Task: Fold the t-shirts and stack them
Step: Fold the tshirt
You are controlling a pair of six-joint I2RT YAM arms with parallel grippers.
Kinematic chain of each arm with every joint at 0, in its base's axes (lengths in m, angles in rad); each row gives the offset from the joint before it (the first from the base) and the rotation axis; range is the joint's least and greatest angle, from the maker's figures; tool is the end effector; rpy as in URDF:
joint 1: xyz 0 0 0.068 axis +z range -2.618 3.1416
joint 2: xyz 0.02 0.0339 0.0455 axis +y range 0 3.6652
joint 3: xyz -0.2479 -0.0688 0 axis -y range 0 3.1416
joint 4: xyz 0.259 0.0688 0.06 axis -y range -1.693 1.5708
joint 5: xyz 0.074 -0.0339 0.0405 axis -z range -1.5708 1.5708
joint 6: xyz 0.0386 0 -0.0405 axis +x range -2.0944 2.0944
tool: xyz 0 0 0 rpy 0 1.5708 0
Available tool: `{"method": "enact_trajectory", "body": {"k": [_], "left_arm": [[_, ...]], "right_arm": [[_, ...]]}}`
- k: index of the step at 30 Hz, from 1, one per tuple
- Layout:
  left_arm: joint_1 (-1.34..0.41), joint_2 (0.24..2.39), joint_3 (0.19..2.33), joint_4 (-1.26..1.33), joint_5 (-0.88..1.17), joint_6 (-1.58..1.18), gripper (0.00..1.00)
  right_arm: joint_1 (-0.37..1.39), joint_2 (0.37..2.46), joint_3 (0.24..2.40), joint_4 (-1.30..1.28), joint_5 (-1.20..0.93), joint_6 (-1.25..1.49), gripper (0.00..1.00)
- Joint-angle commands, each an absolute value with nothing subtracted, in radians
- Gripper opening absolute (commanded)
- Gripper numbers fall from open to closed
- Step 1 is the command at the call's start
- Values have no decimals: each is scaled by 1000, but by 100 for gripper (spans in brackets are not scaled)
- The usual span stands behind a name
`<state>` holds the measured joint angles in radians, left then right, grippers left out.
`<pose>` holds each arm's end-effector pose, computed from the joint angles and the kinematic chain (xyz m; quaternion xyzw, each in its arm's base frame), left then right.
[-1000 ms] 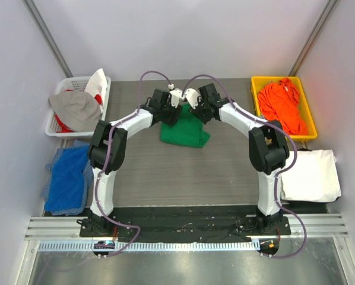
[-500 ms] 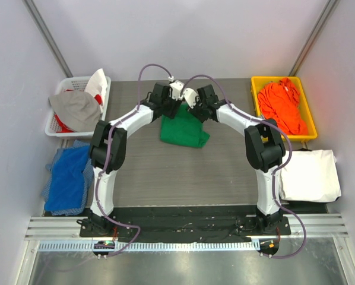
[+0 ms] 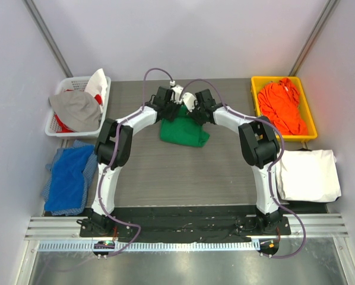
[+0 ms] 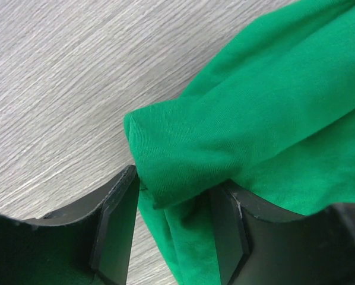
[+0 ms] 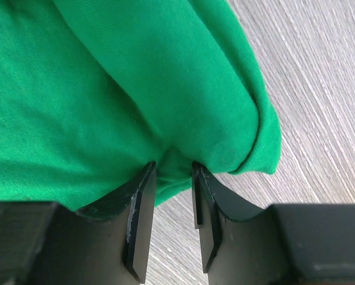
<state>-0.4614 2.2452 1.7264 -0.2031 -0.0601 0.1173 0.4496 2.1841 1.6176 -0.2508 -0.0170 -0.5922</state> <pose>0.4612 -0.2267 0.1565 0.2480 0.8765 -0.0435 0.4102 0.4414 0.2137 0.1457 -0.4655 0.8050 -0.0183 0.3675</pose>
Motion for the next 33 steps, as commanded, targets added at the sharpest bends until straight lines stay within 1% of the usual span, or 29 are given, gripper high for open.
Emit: {"method": "enact_trajectory", "body": {"k": [1,8,9,15,18,19,21,22,24,26,27,28,29,30,31,33], "left_arm": [[-448,2215,1755,-173,-92,135,52],[-448,2111,1744,-215,-84,129,52],[-448,2082,1744,-238,-81,126,53],[-446,1987,1750,-343,-35,117,53],[-448,1953,1750,-399,27,115,54],[-448,1945,1750,-412,44,114,56],[-449,1944,1749,-443,83,112,59],[-449,1944,1746,-449,95,110,62],[-449,1947,1729,-453,116,103,66],[-449,1953,1715,-456,126,92,71],[-449,1956,1710,-454,127,87,74],[-451,1960,1707,-456,129,83,80],[-449,1971,1709,-456,130,80,83],[-451,1976,1709,-454,132,81,85],[-451,1983,1713,-453,135,86,90],[-451,2009,1724,-454,137,86,94]], "right_arm": [[457,2169,1602,-229,-14,-592,38],[456,2018,1529,-225,-5,-568,38],[457,1997,1520,-224,33,-558,38],[453,1827,1433,-224,104,-505,40],[445,1772,1396,-239,97,-431,47],[433,1761,1387,-247,84,-384,54],[423,1753,1365,-273,52,-341,62],[413,1753,1359,-281,14,-321,67],[402,1759,1342,-302,-40,-266,69],[387,1776,1335,-310,-96,-217,70],[379,1782,1327,-313,-122,-198,70],[368,1795,1325,-311,-145,-180,71],[344,1802,1322,-311,-210,-137,72],[325,1812,1324,-310,-239,-115,73],[310,1822,1327,-310,-276,-92,76],[261,1858,1341,-310,-386,-45,78]]}}
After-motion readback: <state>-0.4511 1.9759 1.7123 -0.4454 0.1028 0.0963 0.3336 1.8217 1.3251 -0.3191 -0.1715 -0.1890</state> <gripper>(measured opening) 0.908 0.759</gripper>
